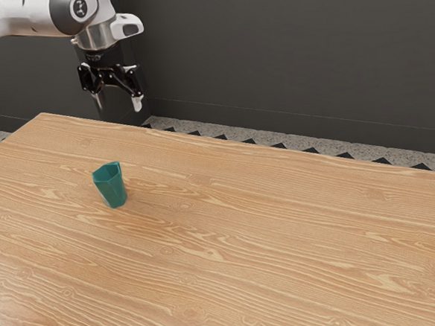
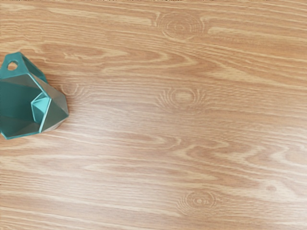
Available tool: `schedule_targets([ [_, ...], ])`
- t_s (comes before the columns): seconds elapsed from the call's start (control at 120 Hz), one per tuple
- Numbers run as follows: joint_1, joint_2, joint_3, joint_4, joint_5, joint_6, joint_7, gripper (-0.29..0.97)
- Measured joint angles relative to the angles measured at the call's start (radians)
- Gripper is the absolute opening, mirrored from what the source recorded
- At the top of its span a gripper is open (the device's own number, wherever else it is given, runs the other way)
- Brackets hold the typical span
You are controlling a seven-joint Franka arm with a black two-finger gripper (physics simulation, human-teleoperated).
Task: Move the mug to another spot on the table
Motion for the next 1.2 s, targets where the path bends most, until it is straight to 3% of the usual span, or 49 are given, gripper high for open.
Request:
schedule_targets([
  [0.25, 0.01, 0.009, 0.007, 0.017, 0.016, 0.028, 0.02, 0.68],
  [0.383, 0.015, 0.014, 0.011, 0.038, 0.148, 0.065, 0.012, 0.68],
  [0.467, 0.026, 0.032, 0.05, 0.05, 0.179, 0.11, -0.002, 0.68],
  [0.65, 0.101, 0.147, 0.12, 0.2, 0.046, 0.15, -0.027, 0.68],
  [0.842, 0.169, 0.332, 0.17, 0.41, -0.127, 0.073, -0.042, 0.68],
  [1.2, 0.191, 0.479, 0.17, 0.446, -0.183, 0.043, -0.011, 0.68],
])
